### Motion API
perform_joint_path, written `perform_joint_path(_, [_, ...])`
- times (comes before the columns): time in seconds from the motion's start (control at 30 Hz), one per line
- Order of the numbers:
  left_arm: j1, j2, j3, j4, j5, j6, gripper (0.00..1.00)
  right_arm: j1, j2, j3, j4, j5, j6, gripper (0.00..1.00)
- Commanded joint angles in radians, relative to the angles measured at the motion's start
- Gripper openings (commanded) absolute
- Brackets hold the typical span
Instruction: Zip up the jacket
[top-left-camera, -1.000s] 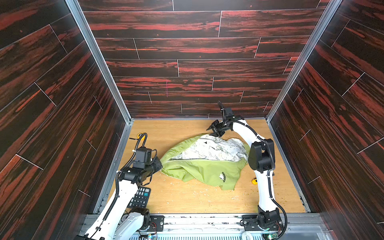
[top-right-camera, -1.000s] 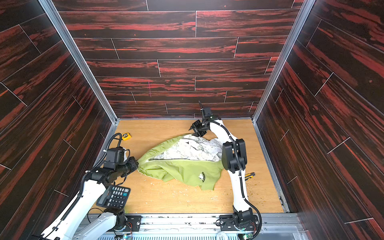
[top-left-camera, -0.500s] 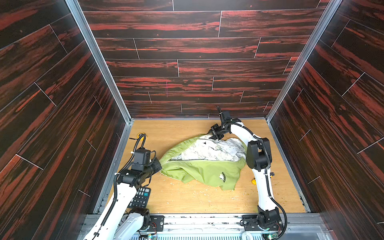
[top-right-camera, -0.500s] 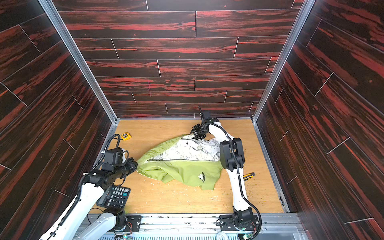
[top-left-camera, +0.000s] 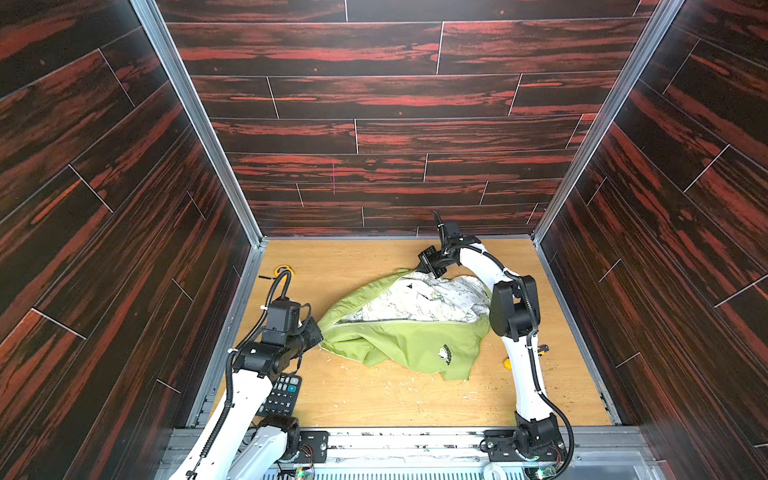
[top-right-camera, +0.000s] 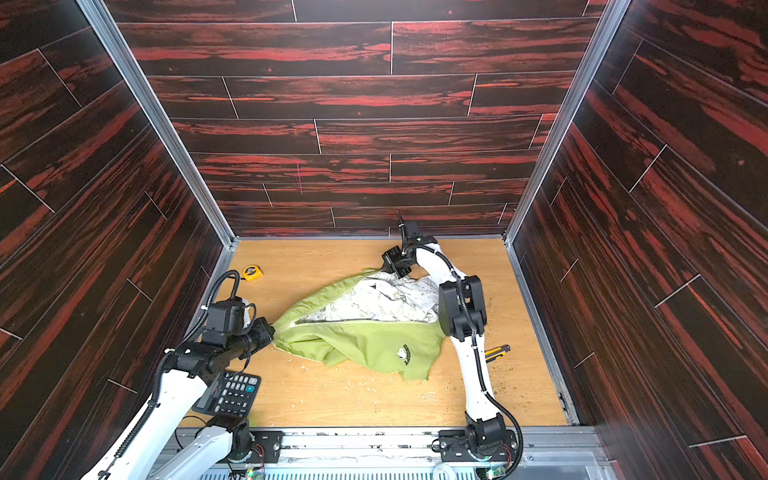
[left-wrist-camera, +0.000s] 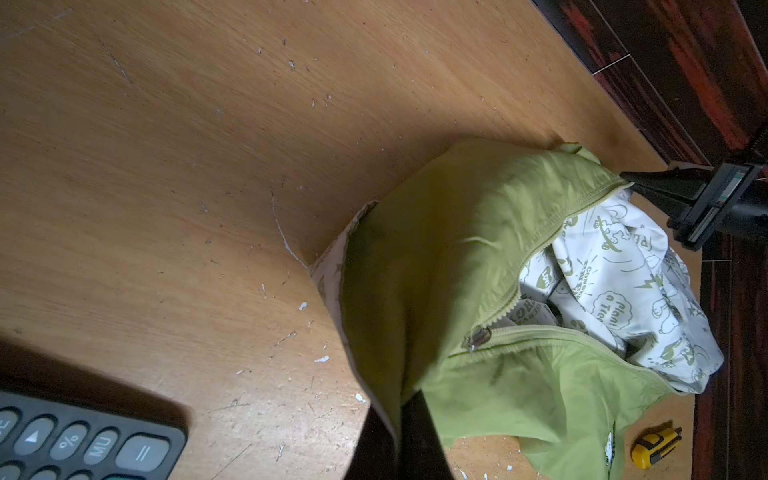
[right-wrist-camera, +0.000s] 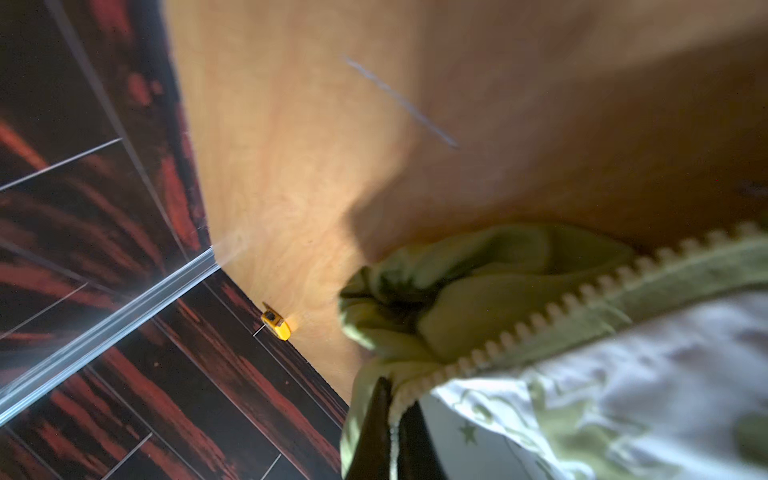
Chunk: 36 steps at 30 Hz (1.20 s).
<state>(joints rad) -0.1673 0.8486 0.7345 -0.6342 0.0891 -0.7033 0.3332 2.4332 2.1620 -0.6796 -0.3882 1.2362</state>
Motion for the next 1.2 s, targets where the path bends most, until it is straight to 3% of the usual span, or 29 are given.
perform_joint_path(0.0, [0.005, -0.017, -0.007, -0.01, -0.013, 0.004, 0.0, -0.014, -0.031, 0.044, 0.021, 0.016, -0.05, 0.0])
perform_joint_path(0.27, [0.006, 0.008, 0.043, 0.081, 0.016, -0.036, 0.0, -0.036, -0.18, 0.115, -0.021, 0.025, -0.254, 0.0])
perform_joint_path(0.43, [0.005, 0.041, 0.103, 0.113, 0.052, -0.052, 0.0, -0.034, -0.339, 0.032, -0.063, 0.095, -0.4, 0.0])
perform_joint_path(0.7, [0.005, 0.042, 0.11, 0.107, 0.087, -0.077, 0.0, 0.016, -0.856, -0.684, 0.218, 0.121, -0.463, 0.0])
perform_joint_path(0.9, [0.005, 0.023, 0.063, 0.102, 0.092, -0.102, 0.0, 0.123, -1.113, -1.242, 0.438, 0.137, -0.312, 0.0])
perform_joint_path(1.03, [0.006, 0.02, 0.047, 0.104, 0.086, -0.104, 0.0, 0.173, -1.188, -1.484, 0.547, 0.166, -0.205, 0.0])
perform_joint_path(1.17, [0.007, 0.023, 0.042, 0.104, 0.087, -0.104, 0.0, 0.173, -1.251, -1.51, 0.488, 0.207, -0.216, 0.2])
